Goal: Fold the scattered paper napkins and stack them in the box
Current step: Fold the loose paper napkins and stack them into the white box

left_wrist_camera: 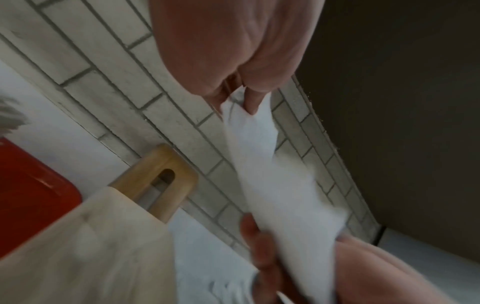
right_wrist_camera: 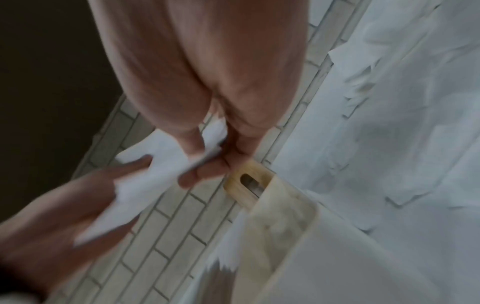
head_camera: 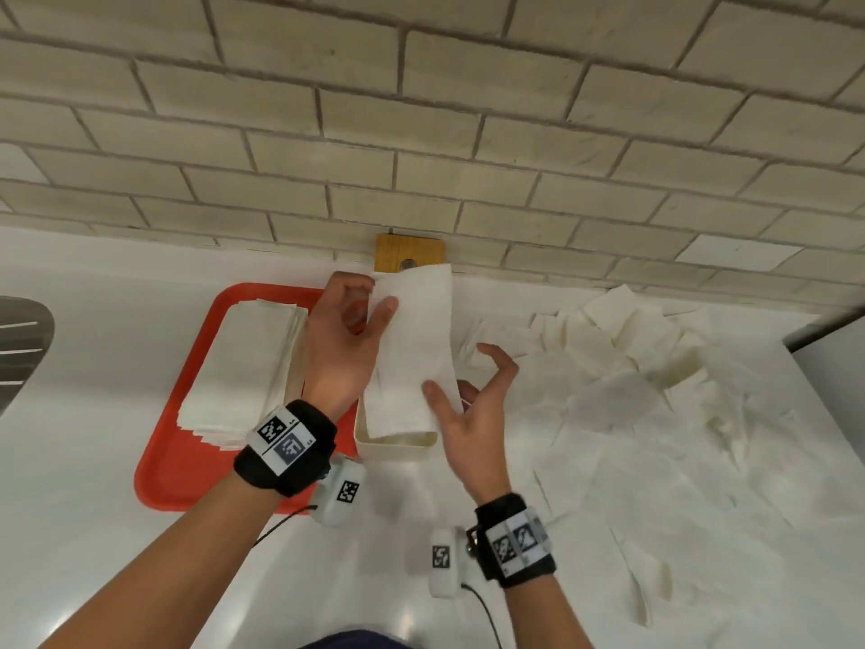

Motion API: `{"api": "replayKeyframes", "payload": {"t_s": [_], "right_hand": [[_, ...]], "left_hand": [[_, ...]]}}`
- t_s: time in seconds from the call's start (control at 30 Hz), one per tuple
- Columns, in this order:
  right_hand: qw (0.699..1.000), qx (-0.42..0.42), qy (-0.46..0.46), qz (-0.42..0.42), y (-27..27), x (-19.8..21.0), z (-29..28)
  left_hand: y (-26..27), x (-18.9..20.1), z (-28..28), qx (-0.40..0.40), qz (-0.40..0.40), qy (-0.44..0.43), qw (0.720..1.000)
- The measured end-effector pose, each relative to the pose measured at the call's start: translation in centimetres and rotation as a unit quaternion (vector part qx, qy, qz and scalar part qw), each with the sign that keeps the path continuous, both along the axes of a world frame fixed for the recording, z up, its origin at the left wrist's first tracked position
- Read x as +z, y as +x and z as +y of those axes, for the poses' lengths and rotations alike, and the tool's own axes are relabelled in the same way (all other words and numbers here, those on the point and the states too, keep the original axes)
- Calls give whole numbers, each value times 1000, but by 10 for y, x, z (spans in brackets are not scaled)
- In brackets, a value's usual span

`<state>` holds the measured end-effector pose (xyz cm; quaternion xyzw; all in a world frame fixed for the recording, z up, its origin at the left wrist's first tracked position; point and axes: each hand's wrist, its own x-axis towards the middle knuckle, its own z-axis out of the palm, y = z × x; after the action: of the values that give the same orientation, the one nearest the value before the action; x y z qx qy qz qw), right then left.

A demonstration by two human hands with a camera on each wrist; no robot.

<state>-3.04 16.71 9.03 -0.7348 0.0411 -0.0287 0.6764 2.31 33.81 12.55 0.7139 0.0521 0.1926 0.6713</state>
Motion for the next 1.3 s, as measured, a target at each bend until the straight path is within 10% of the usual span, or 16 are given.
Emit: {"api": "replayKeyframes", "payload": {"t_s": [0.13, 0.33, 0.67, 0.97, 1.13, 1.3], "right_hand": [[969, -14, -231, -84, 5, -32, 13], [876, 101, -468, 64, 33, -59, 40], [803, 68, -590, 44, 29, -48, 44], [973, 39, -225, 9, 79, 0, 31], [977, 35, -184, -98, 58, 25, 12], [944, 40, -328, -7, 34, -33, 7]], "left_hand": [[27, -36, 12, -38, 73, 114, 990], [12, -83, 15, -68, 292, 306, 904], [-23, -115, 25, -111, 237, 380, 887], [-12, -74, 14, -89, 33, 426, 900], [-2, -71, 36, 16, -177, 392, 903], [-17, -107, 43, -96, -100, 498, 856]]}}
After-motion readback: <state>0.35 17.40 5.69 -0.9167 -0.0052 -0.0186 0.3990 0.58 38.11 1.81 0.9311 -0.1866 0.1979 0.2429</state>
